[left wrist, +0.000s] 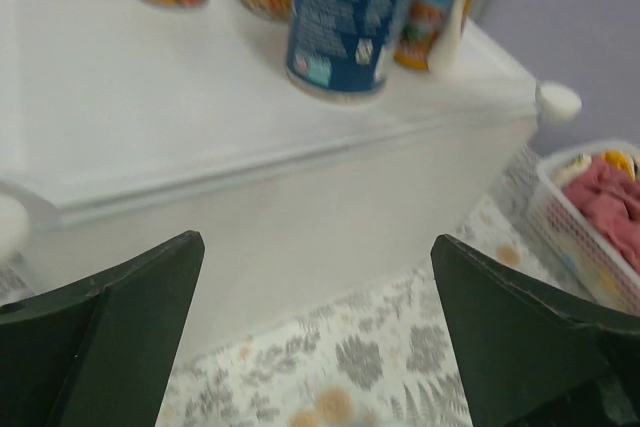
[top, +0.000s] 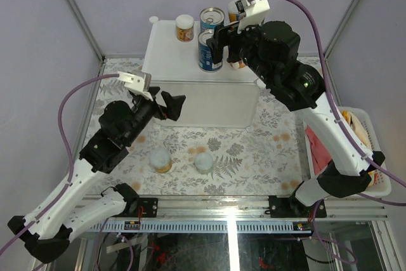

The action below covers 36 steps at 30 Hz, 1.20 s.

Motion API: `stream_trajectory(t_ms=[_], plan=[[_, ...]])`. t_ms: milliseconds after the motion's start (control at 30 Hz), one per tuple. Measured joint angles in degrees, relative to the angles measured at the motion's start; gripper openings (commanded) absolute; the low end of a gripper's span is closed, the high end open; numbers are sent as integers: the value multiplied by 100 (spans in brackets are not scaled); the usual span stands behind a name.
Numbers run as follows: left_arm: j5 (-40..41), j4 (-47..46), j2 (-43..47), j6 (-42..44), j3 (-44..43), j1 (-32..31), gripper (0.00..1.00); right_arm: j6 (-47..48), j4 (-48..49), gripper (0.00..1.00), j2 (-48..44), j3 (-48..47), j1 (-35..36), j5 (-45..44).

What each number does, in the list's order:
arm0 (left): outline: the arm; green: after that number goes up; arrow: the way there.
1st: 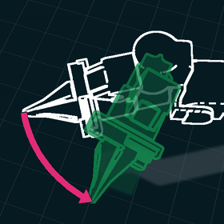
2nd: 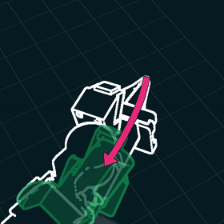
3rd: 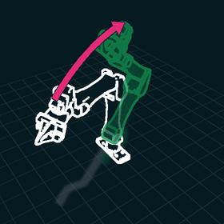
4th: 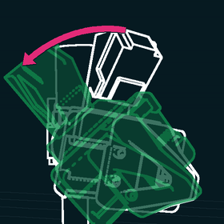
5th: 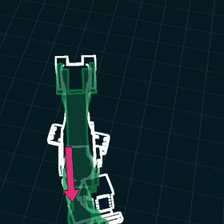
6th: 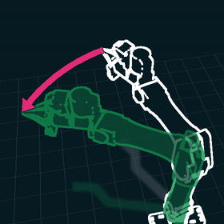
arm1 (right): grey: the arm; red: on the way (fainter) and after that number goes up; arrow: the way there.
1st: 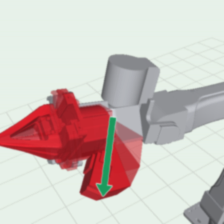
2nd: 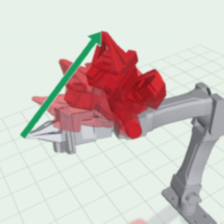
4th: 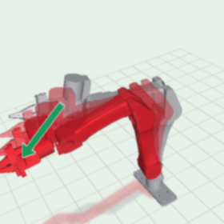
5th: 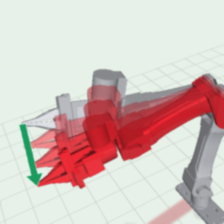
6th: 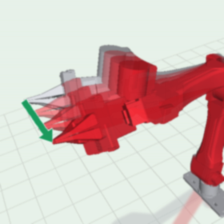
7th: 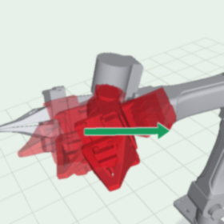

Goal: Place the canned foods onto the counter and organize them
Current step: Pick up the canned food from the center of the board.

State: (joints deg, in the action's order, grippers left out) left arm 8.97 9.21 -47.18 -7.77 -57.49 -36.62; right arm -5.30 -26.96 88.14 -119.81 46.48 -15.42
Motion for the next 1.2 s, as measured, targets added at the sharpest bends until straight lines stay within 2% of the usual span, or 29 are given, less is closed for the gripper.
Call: stream_trajectory(t_ms=[200, 433, 900, 1200], plan=[[66, 647, 461, -297, 557, -463, 96, -31, -103, 85, -68, 166, 17, -52], [367, 839, 793, -682, 1403, -1071, 97, -31, -109, 85, -181, 450, 105, -195], [1091, 833, 802, -1473, 2599, -2459, 97, -4, -114, 86, -256, 610, 142, -365], [1412, 730, 372, -1753, 2787, -3088, 99, 63, -116, 86, -256, 610, 142, -402]])
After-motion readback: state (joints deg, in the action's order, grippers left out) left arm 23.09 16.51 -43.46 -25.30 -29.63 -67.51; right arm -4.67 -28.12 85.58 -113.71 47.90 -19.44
